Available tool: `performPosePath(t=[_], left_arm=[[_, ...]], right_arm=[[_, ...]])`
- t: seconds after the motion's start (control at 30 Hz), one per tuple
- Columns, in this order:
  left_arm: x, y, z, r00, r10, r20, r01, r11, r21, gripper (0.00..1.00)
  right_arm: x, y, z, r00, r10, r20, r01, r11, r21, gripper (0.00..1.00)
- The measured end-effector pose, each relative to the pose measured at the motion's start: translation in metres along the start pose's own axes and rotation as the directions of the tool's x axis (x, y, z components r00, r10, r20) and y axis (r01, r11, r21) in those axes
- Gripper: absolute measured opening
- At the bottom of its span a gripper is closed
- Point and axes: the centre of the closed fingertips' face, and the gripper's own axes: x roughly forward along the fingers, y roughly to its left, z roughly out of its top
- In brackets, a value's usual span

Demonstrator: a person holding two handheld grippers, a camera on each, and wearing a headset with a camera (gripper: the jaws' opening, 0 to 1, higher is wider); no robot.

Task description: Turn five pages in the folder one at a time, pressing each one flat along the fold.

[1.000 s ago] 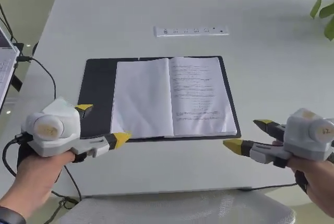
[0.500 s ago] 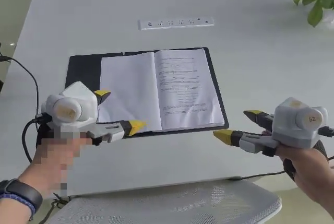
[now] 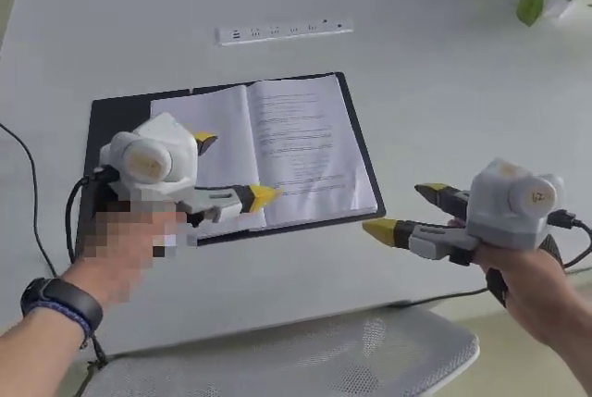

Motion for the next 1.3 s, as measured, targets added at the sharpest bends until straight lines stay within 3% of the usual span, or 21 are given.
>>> performPosePath(t=[0.3, 0.4, 0.63, 0.9, 1.1, 1.23, 1.3], left_arm=[[0.053, -0.025, 0.021, 0.9979, -0.065, 0.009, 0.064, 0.998, 0.019, 0.71], [0.071, -0.034, 0.02, 0.9958, -0.091, -0.004, 0.091, 0.996, 0.024, 0.7], [0.11, -0.049, 0.004, 0.9897, -0.131, -0.058, 0.133, 0.991, 0.026, 0.7], [0.145, -0.06, -0.026, 0.9784, -0.147, -0.145, 0.15, 0.989, 0.01, 0.69], [0.161, -0.062, -0.045, 0.9717, -0.137, -0.192, 0.14, 0.99, 0.003, 0.67], [0.167, -0.065, -0.052, 0.9693, -0.129, -0.209, 0.132, 0.991, 0.004, 0.66], [0.167, -0.064, -0.053, 0.9724, -0.11, -0.206, 0.116, 0.993, 0.02, 0.65]], right_arm=[[0.004, 0.003, -0.011, 0.9997, 0.012, -0.019, -0.012, 1.0, 0.01, 0.71], [0.004, 0.002, -0.012, 0.9997, 0.014, -0.021, -0.013, 1.0, 0.016, 0.7], [0.001, -0.002, -0.012, 0.9997, 0.014, -0.017, -0.014, 1.0, 0.027, 0.69], [0.001, -0.008, -0.02, 0.9997, 0.008, -0.023, -0.006, 0.999, 0.053, 0.67], [0.0, -0.008, -0.025, 0.9996, 0.008, -0.027, -0.006, 0.998, 0.067, 0.66], [0.0, -0.011, -0.027, 0.9995, 0.006, -0.03, -0.004, 0.997, 0.08, 0.66], [0.0, -0.012, -0.027, 0.9996, 0.009, -0.028, -0.007, 0.996, 0.086, 0.66]])
